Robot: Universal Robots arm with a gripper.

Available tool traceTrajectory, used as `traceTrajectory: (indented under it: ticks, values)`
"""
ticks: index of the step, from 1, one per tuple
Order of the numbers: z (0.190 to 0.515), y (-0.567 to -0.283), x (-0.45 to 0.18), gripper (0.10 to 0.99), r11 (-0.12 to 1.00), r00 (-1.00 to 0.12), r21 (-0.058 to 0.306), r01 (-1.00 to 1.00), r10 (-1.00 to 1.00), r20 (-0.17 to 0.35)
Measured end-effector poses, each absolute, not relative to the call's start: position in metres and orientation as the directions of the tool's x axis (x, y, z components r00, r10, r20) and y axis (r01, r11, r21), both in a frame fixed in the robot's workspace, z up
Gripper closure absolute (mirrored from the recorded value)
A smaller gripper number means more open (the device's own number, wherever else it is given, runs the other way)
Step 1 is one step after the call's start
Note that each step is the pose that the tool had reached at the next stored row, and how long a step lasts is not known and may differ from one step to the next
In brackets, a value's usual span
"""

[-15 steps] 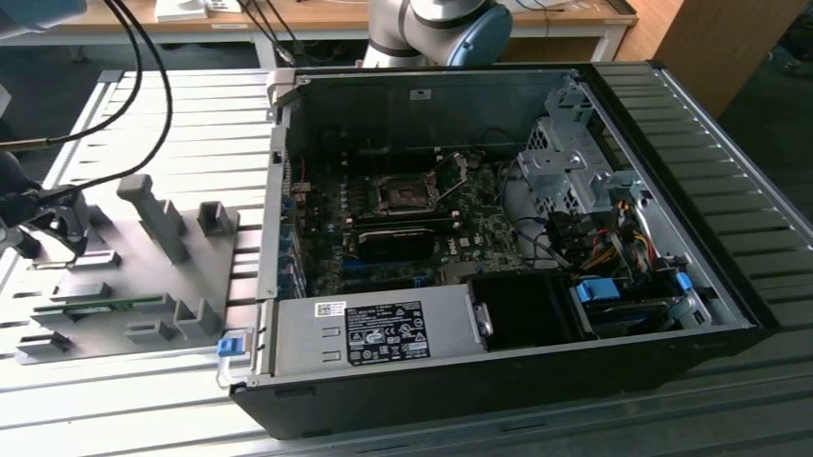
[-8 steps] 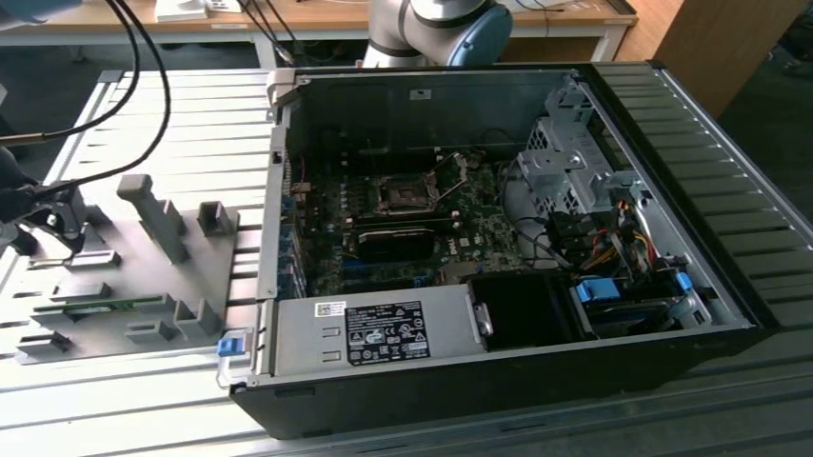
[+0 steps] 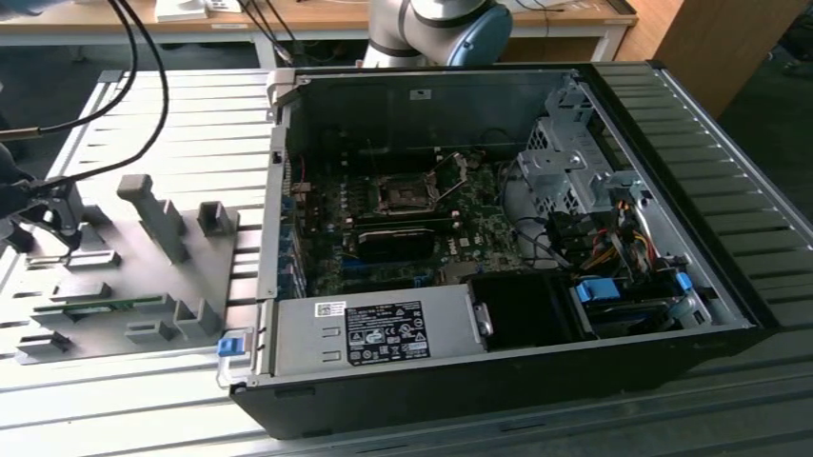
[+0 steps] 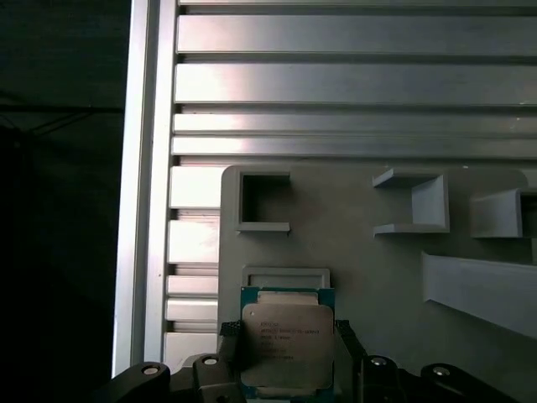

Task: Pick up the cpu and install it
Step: 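Pick up the cpu and move it towards the insertion slot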

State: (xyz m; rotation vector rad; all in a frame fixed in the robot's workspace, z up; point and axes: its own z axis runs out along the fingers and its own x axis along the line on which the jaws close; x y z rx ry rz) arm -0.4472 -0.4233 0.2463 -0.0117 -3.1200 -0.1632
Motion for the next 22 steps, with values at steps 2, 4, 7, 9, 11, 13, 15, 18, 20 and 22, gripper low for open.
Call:
traceTrajectory:
  ticks: [2,4,7,9,11,13,15,18,20,22]
  values:
    - [0.248,-0.423,-0.447,0.557,0.995,-1.0,0.104,0.008,0.007,0.018]
    - [0.25,-0.423,-0.447,0.557,0.995,-1.0,0.104,0.008,0.007,0.018]
    - [0.252,-0.423,-0.447,0.557,0.995,-1.0,0.104,0.008,0.007,0.018]
    - [0.254,-0.423,-0.447,0.557,0.994,-1.0,0.104,0.008,0.007,0.018]
    - [0.255,-0.423,-0.447,0.557,0.995,-1.0,0.104,0.008,0.007,0.018]
    - [0.257,-0.423,-0.447,0.557,0.994,-1.0,0.104,0.008,0.007,0.018]
    - [0.259,-0.423,-0.447,0.557,0.994,-1.0,0.104,0.008,0.007,0.018]
    - [0.261,-0.423,-0.447,0.557,0.994,-1.0,0.104,0.008,0.007,0.018]
    - [0.263,-0.423,-0.447,0.557,0.994,-1.0,0.104,0.008,0.007,0.018]
    - [0.265,-0.423,-0.447,0.557,0.994,-1.0,0.104,0.008,0.007,0.018]
